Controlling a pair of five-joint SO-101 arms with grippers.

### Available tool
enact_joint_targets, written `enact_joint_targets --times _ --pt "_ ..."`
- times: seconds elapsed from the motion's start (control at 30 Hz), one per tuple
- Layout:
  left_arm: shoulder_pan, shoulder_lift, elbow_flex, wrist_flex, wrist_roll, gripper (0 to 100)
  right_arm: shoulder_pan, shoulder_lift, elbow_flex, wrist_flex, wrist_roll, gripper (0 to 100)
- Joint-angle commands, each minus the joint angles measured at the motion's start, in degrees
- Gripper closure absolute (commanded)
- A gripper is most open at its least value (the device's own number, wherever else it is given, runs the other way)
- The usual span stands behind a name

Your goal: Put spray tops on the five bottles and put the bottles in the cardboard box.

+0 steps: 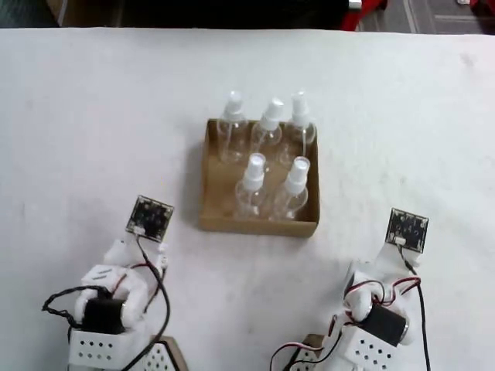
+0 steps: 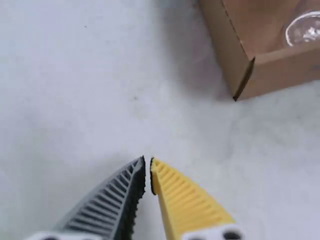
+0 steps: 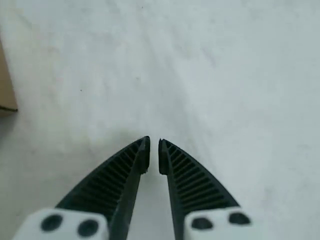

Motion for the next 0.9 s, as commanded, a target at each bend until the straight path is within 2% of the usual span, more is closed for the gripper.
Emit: enact_joint_targets --times 0.0,0.3,0.63,0.87 --pt "0.6 -1.2 -0.3 2.5 0.8 98 0.4 -0.4 0.4 0.7 0.0 98.1" --pt "0.7 -1.2 -0.3 4.3 0.9 98 -0.6 -0.4 0.4 0.7 0.4 98.1" --pt "0.4 -1.2 -0.3 4.2 0.9 98 -14.5 -0.4 0.4 0.7 0.0 98.2" --pt "-1.6 -1.2 -0.3 4.2 0.9 98 -16.1 -0.4 0.4 0.7 0.0 98.2"
